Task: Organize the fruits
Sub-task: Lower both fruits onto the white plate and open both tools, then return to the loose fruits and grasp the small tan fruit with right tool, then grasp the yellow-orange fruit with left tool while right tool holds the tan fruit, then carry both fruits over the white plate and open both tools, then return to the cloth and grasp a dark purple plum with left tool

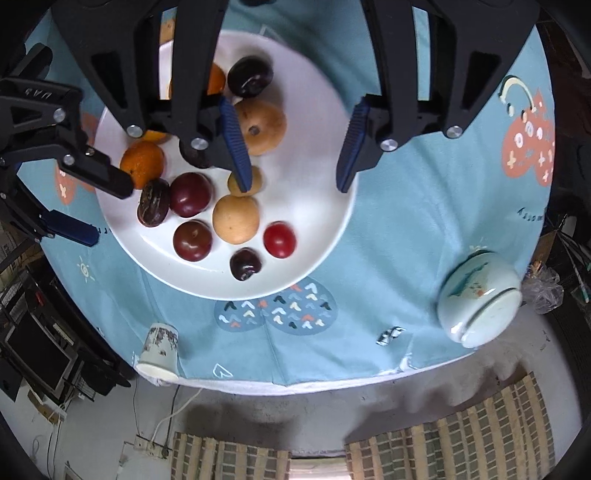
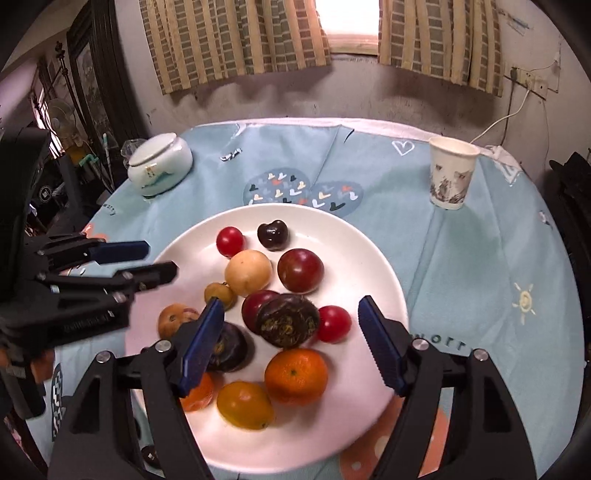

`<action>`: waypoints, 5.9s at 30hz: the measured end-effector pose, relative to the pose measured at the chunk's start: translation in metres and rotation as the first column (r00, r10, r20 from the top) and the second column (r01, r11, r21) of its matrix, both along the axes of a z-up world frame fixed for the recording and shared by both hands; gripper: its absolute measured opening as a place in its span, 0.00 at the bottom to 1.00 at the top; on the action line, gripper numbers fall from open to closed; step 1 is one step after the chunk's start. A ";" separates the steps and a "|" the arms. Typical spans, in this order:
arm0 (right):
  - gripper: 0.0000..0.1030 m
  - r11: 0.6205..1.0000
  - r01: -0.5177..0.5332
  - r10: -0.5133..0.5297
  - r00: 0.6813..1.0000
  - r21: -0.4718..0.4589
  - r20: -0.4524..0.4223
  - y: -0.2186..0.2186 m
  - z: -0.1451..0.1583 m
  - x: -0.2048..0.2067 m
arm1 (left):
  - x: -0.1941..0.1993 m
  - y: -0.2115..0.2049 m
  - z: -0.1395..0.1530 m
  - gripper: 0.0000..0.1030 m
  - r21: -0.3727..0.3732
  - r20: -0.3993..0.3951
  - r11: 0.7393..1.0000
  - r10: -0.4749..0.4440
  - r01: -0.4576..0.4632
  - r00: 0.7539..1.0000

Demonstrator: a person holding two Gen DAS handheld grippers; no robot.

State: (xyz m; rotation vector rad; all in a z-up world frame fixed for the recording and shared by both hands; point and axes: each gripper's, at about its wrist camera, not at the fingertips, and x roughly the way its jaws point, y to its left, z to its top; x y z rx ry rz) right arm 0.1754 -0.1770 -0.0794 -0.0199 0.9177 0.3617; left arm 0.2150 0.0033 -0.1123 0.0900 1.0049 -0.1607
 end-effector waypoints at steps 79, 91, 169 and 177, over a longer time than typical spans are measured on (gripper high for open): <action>0.26 0.982 -0.186 0.184 0.949 0.017 -0.257 0.067 -0.055 -0.197 | -0.166 0.043 -0.078 0.40 -0.084 -0.183 0.996 -0.051 0.036 0.982; 0.26 0.988 -0.142 0.154 0.962 0.067 -0.227 0.053 -0.042 -0.205 | -0.183 0.031 -0.035 0.37 -0.014 -0.084 0.999 -0.053 0.052 0.995; 0.66 0.995 -0.074 0.090 0.960 0.071 -0.263 0.013 -0.040 -0.223 | -0.185 0.031 -0.017 0.69 -0.019 -0.057 1.000 -0.006 0.005 0.998; 0.67 0.997 -0.032 0.051 0.959 0.074 -0.278 0.010 -0.038 -0.242 | -0.179 0.024 -0.047 0.69 -0.019 -0.041 0.995 -0.098 0.098 0.994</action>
